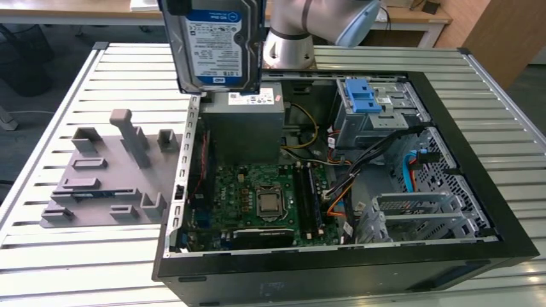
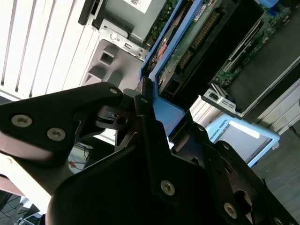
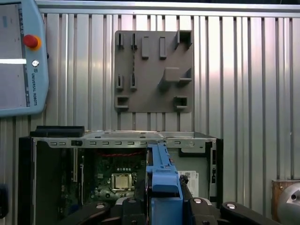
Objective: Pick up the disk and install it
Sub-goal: 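Pick up the disk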
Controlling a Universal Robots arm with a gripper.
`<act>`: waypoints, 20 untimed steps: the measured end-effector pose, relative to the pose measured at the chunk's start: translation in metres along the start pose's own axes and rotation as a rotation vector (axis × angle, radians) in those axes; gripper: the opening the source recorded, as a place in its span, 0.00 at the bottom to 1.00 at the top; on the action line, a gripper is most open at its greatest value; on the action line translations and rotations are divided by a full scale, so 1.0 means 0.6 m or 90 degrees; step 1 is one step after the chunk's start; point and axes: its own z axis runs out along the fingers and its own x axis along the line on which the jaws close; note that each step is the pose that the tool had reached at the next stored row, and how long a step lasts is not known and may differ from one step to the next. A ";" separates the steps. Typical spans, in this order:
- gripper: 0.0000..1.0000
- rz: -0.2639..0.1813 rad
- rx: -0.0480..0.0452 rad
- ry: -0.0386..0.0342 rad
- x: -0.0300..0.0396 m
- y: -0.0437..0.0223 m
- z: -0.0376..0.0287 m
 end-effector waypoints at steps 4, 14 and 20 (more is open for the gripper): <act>0.37 0.000 -0.0015 0.0000 0.001 -0.029 -0.001; 0.37 0.000 -0.0041 0.0001 0.013 -0.056 -0.002; 0.37 0.000 -0.0040 0.0000 0.033 -0.056 -0.002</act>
